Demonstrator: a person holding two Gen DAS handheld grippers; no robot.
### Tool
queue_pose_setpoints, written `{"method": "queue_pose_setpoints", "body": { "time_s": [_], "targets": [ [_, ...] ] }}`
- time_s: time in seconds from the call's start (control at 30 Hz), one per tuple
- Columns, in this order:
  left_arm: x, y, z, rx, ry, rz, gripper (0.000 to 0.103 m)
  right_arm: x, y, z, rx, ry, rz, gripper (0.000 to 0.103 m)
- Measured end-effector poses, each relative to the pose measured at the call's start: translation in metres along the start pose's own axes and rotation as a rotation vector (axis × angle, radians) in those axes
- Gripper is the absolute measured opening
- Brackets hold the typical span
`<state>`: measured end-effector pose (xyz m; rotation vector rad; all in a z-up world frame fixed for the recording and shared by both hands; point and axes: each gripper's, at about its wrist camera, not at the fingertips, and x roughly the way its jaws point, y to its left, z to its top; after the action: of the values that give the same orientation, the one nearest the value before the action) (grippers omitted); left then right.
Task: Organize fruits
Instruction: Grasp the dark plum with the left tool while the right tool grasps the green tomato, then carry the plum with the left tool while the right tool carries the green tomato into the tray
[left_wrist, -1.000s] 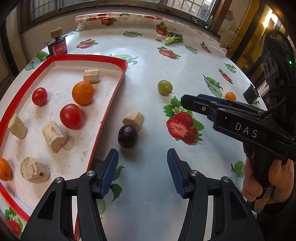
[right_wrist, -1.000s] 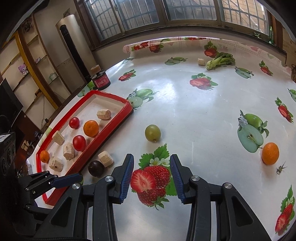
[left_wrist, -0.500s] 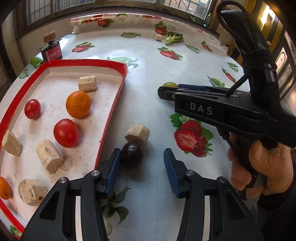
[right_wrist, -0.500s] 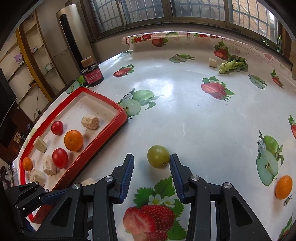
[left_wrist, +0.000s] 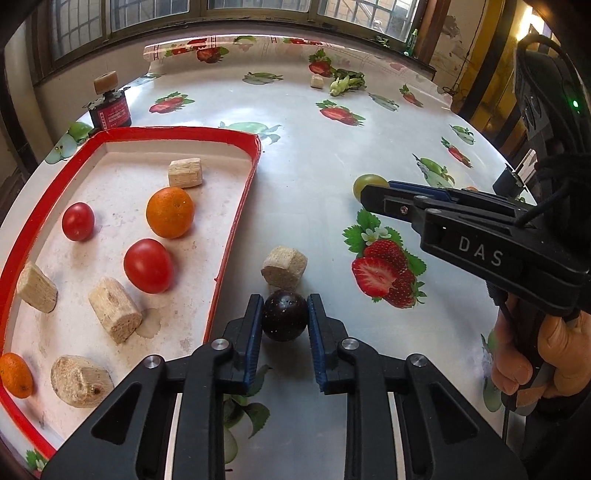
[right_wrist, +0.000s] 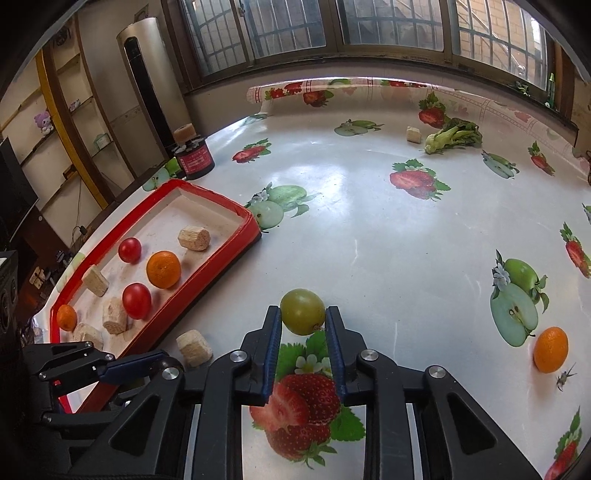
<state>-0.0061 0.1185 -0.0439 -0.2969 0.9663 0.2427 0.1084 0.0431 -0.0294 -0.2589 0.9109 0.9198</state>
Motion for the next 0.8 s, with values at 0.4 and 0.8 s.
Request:
{"method": "queue_pose_setpoints", "body": {
  "time_s": [0.4, 0.8],
  "targets": [
    [-0.037, 0.0, -0.003, -0.005, -0.066, -0.007, 0.021, -0.042, 0.014, -0.009, -0.005, -0.05, 0.021, 0.025],
    [-0.063, 0.015, -0.008, -0.033, -0.114, 0.01, 0.021, -0.062, 0.044, -0.012, -0.042, -0.075, 0.057, 0.025]
  ]
}}
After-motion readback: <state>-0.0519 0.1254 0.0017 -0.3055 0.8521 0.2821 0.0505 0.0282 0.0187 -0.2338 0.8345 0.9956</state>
